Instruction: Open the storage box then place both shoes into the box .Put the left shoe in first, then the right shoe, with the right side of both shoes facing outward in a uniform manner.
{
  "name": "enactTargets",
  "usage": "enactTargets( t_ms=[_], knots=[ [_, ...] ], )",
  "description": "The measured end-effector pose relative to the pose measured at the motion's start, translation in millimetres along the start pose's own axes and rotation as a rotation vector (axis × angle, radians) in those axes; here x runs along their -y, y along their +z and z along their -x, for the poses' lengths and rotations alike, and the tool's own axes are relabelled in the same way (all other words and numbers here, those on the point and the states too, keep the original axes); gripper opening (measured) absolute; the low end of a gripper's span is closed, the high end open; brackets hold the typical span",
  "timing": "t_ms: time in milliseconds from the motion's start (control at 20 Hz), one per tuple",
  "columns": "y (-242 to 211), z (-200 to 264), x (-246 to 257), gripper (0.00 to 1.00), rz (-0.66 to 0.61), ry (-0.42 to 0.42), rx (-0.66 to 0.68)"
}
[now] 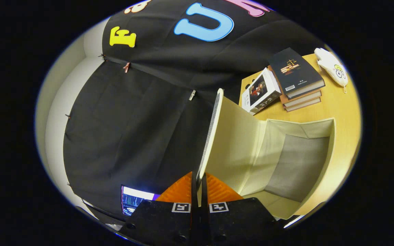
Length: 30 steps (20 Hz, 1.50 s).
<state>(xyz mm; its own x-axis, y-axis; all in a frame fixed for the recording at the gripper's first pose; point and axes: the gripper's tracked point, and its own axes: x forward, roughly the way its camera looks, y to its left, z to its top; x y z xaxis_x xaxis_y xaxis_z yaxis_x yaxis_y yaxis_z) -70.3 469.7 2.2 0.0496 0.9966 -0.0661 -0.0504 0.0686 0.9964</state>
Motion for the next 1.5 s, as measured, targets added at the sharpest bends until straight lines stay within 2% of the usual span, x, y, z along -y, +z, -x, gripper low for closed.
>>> enactTargets(
  t_ms=[250, 400, 550, 650, 850, 1050, 1300, 1500],
  knots=[
    [-2.8, -21.8, -9.3, 0.13, 0.030, -0.034, -0.023],
    [-7.0, -27.8, -2.5, 0.30, 0.053, -0.067, -0.044],
    [-5.7, -24.3, 1.5, 0.66, 0.060, -0.088, -0.032],
    [-3.5, -18.6, 5.3, 0.95, 0.070, -0.108, -0.021],
    [5.6, 2.2, 25.7, 0.96, 0.088, -0.176, 0.011],
    [17.3, 43.9, 59.1, 0.98, 0.191, -0.284, 0.074],
    [31.1, 125.1, 109.3, 0.98, 0.330, -0.436, 0.208],
    [18.7, 201.5, 168.6, 0.98, 0.456, -0.618, 0.295]
  ],
)
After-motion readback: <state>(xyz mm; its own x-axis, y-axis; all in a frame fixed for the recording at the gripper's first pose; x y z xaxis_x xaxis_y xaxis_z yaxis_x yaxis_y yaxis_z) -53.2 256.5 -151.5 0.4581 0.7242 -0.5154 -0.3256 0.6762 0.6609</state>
